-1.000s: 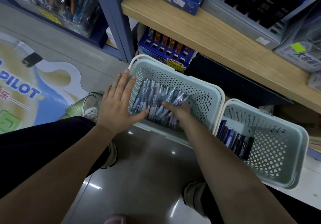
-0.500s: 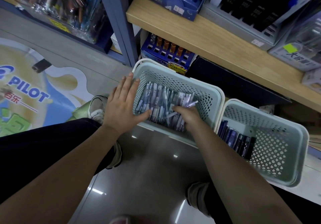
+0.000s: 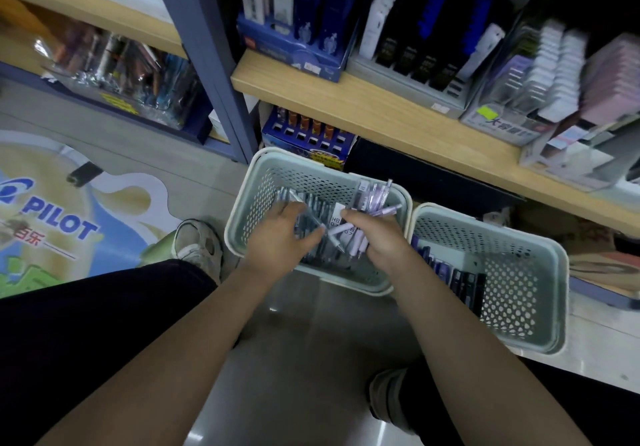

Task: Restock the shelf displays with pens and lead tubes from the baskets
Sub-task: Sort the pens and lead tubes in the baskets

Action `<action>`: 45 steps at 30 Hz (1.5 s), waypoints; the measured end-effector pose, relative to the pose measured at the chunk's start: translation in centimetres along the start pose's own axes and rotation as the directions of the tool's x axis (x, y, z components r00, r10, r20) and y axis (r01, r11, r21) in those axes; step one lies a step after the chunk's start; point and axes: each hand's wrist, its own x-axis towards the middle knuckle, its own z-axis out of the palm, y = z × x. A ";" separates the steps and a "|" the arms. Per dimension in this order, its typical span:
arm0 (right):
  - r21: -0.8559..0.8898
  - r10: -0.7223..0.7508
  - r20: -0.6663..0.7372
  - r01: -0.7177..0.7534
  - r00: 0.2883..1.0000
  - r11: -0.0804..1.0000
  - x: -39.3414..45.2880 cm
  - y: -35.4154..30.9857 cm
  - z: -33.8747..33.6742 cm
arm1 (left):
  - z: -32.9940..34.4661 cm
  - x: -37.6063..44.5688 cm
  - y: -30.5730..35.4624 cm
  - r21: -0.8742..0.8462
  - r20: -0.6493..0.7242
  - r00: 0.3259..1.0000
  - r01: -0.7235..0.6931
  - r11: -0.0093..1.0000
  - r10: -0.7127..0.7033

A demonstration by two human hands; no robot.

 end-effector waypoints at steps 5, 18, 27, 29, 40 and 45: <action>0.029 -0.022 0.003 0.022 1.000 0.999 -1.2 -0.7 -0.4 | 1.6 1.1 2.9 -0.390 0.207 0.920 0.390 0.834 -0.334; 0.162 -0.061 0.043 0.054 0.997 0.985 -1.5 -1.0 -1.2 | 1.1 1.1 4.4 -0.739 0.280 0.932 0.362 0.568 -0.229; 0.294 -0.036 0.096 0.006 0.995 0.956 -4.6 -2.1 -2.0 | 0.2 -0.1 5.6 -0.744 0.331 0.918 0.396 0.538 -0.217; 0.317 -0.018 0.104 -0.016 0.994 0.948 -5.9 -2.0 -2.5 | -0.1 -0.7 6.3 -0.730 0.342 0.914 0.405 0.550 -0.218; 0.248 -0.038 -0.008 0.039 0.999 0.968 -10.0 -1.6 -5.5 | 1.2 -4.1 11.8 -0.774 0.412 0.881 0.474 0.420 -0.234; 0.253 -0.071 -0.019 0.073 0.997 0.965 -10.2 -1.0 -6.4 | 1.4 -4.3 12.3 -0.784 0.465 0.866 0.500 0.367 -0.186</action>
